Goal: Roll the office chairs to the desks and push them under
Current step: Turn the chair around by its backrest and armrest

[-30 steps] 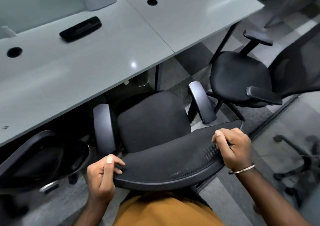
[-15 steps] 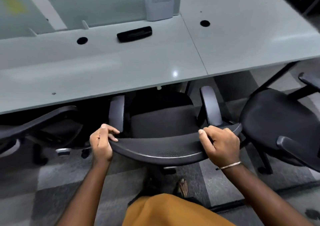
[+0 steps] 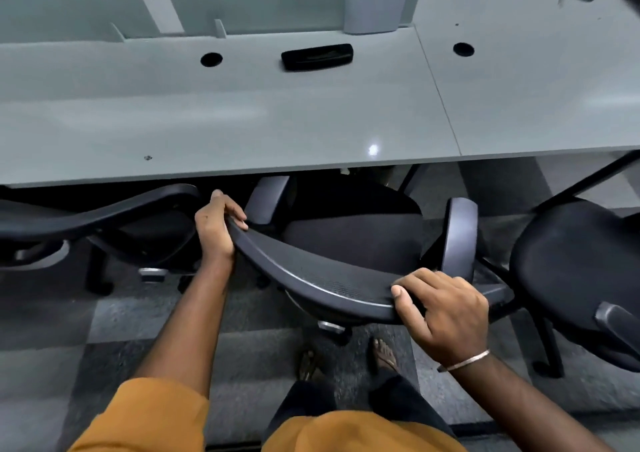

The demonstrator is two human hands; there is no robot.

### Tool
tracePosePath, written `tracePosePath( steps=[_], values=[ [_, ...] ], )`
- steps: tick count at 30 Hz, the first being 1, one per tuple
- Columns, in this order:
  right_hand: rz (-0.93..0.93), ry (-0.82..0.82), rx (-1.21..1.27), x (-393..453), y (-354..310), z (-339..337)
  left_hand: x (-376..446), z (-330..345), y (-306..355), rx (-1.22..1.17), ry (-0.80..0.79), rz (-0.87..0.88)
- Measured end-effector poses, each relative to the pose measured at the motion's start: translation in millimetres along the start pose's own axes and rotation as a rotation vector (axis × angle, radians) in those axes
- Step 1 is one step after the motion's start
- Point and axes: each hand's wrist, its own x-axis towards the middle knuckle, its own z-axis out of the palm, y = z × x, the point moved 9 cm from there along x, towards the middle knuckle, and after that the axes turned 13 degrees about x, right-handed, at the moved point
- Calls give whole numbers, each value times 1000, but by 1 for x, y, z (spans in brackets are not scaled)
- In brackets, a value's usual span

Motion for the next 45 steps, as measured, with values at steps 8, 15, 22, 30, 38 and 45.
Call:
tracePosePath(
  steps=[8,15,22,30,38,45],
  values=[
    [-141,133,156,34,47,-10,-63,-18,-17,-18,215,-23],
    [-319,98,271,130,79,-2,-84,-16,-21,-85,472,-69],
    [-285,145,283,211,112,13,1,22,-10,-136,481,-113],
    [-159,145,169,272,130,29,111,61,4,-102,422,-117],
    [-165,122,149,273,130,29,103,61,15,-9,393,-64],
    [-93,46,144,258,130,30,83,43,60,664,228,171]
  ],
)
